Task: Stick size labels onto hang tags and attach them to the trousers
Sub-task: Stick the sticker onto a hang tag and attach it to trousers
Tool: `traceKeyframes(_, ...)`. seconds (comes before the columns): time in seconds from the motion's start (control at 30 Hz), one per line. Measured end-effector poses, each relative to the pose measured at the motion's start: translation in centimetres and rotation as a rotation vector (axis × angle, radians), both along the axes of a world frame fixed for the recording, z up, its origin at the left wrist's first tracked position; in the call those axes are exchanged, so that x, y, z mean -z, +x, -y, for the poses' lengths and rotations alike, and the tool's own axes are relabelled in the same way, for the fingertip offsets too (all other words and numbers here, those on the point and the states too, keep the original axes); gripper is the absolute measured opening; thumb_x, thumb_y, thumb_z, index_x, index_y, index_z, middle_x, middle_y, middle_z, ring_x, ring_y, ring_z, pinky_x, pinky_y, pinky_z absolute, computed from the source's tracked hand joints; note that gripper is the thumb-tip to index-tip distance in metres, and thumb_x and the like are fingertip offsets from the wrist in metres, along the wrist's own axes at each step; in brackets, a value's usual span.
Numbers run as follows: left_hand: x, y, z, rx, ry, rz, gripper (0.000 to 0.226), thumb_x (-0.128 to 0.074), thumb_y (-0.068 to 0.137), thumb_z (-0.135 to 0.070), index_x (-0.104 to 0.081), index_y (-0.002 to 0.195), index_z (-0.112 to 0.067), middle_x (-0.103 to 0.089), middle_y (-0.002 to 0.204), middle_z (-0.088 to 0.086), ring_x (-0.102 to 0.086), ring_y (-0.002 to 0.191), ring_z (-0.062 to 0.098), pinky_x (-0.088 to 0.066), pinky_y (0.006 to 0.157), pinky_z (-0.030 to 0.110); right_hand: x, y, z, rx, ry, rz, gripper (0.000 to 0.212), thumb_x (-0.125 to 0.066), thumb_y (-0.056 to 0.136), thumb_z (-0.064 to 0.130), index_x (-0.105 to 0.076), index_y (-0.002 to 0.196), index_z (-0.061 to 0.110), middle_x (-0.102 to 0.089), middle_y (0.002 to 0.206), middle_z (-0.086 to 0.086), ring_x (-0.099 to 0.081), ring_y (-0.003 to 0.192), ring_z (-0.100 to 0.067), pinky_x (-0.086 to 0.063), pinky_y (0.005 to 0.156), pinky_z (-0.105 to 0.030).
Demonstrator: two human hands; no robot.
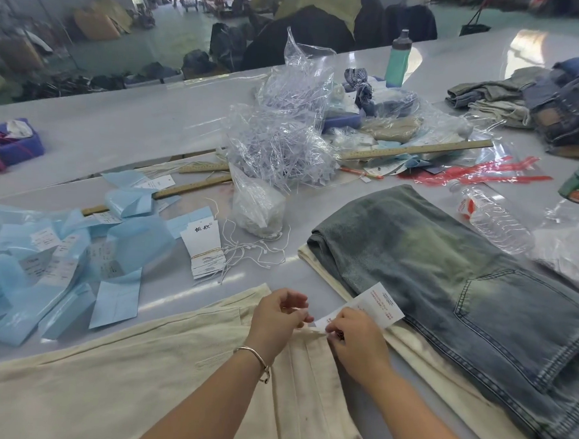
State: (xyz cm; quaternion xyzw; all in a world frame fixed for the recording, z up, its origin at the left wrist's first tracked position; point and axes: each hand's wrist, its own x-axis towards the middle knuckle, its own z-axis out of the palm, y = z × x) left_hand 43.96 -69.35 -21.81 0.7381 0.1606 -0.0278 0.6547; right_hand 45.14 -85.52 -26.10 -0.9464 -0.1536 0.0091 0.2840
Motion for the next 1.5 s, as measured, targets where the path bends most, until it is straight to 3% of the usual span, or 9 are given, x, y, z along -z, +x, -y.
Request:
traceKeyframes(0.17, 0.0, 0.0, -0.2, -0.009, 0.005, -0.047, 0.024, -0.074, 0.074, 0.011, -0.069, 0.088, -0.007, -0.072, 0.091, 0.016, -0.070, 0.069, 0.022, -0.057, 0.065, 0.026, -0.1, 0.4, -0.3, -0.019, -0.046, -0.056, 0.005, -0.059, 0.088, 0.016, -0.064, 0.085, 0.017, -0.062, 0.092, 0.006, -0.051, 0.094, -0.015, -0.040, 0.078, -0.026)
traceKeyframes(0.33, -0.2, -0.3, -0.4, 0.052, 0.167, -0.007, 0.033, -0.080, 0.073, -0.003, -0.067, 0.098, -0.019, -0.075, 0.078, 0.000, -0.071, 0.066, 0.010, -0.052, 0.067, 0.015, -1.4, 0.4, 0.2, 0.151, 0.321, -0.138, 0.019, -0.069, 0.080, 0.003, -0.061, 0.071, 0.017, -0.063, 0.070, 0.009, -0.058, 0.070, -0.007, -0.046, 0.066, -0.023)
traceKeyframes(0.43, -0.7, -0.1, -0.5, 0.021, 0.128, -0.002, 0.033, -0.080, 0.071, 0.005, -0.066, 0.094, -0.013, -0.071, 0.084, 0.002, -0.070, 0.065, 0.018, -0.058, 0.069, 0.026, -2.7, 0.7, 0.3, 0.166, 0.510, -0.188, 0.020, -0.072, 0.078, -0.003, -0.065, 0.072, 0.014, -0.068, 0.071, 0.004, -0.064, 0.071, -0.008, -0.052, 0.070, -0.024)
traceKeyframes(0.57, -0.9, -0.1, -0.7, 0.060, 0.056, 0.001, 0.026, -0.075, 0.071, 0.013, -0.067, 0.089, -0.004, -0.072, 0.071, 0.013, -0.065, 0.059, 0.020, -0.051, 0.056, 0.023, -3.3, 0.9, 0.2, 0.166, 0.722, -0.293, 0.018, -0.070, 0.078, -0.009, -0.069, 0.076, 0.009, -0.073, 0.074, -0.006, -0.071, 0.076, -0.017, -0.056, 0.073, -0.023)
traceKeyframes(0.7, -1.3, -0.4, -0.5, 0.124, 0.131, 0.084, 0.023, -0.073, 0.075, 0.008, -0.073, 0.078, -0.015, -0.074, 0.069, 0.005, -0.071, 0.067, 0.018, -0.052, 0.062, 0.020, -3.3, 0.8, 0.1, 0.189, 0.905, -0.441, 0.014, -0.070, 0.079, -0.007, -0.071, 0.082, 0.006, -0.075, 0.076, -0.008, -0.072, 0.078, -0.019, -0.054, 0.072, -0.019)
traceKeyframes(0.87, -2.1, -0.7, -0.4, 0.186, 0.293, 0.234, 0.031, -0.070, 0.079, 0.003, -0.072, 0.075, -0.028, -0.070, 0.065, -0.013, -0.067, 0.064, 0.004, -0.050, 0.067, 0.014, -3.4, 0.7, -0.2, 0.196, 1.004, -0.551, 0.015, -0.070, 0.078, -0.009, -0.072, 0.082, 0.005, -0.074, 0.078, -0.011, -0.069, 0.074, -0.016, -0.052, 0.075, -0.023)
traceKeyframes(1.0, -2.3, -1.0, -0.1, 0.228, 0.379, 0.288, 0.025, -0.073, 0.078, 0.001, -0.073, 0.079, -0.025, -0.068, 0.065, -0.019, -0.062, 0.063, -0.004, -0.043, 0.063, 0.008, -3.8, 0.6, -0.5, 0.178, 1.126, -0.617, 0.013, -0.065, 0.079, -0.014, -0.068, 0.089, -0.006, -0.070, 0.076, -0.015, -0.064, 0.070, -0.019, -0.052, 0.072, -0.023)
traceKeyframes(1.17, -2.2, -1.1, 0.0, 0.262, 0.462, 0.294, 0.019, -0.073, 0.080, -0.009, -0.065, 0.090, -0.023, -0.067, 0.069, -0.008, -0.059, 0.061, 0.002, -0.049, 0.063, 0.020, -4.1, 0.3, -0.7, 0.137, 1.223, -0.646, 0.019, -0.059, 0.079, -0.020, -0.060, 0.094, -0.009, -0.064, 0.074, -0.014, -0.058, 0.068, -0.019, -0.049, 0.067, -0.025)
traceKeyframes(1.5, -2.2, -1.0, -0.1, 0.286, 0.385, 0.230, 0.023, -0.071, 0.080, -0.007, -0.059, 0.093, -0.021, -0.068, 0.071, -0.004, -0.056, 0.059, 0.005, -0.046, 0.062, 0.020, -4.2, 0.4, -0.2, 0.108, 1.267, -0.679, 0.021, -0.059, 0.080, -0.019, -0.059, 0.095, -0.004, -0.064, 0.071, -0.012, -0.060, 0.065, -0.018, -0.051, 0.064, -0.022)
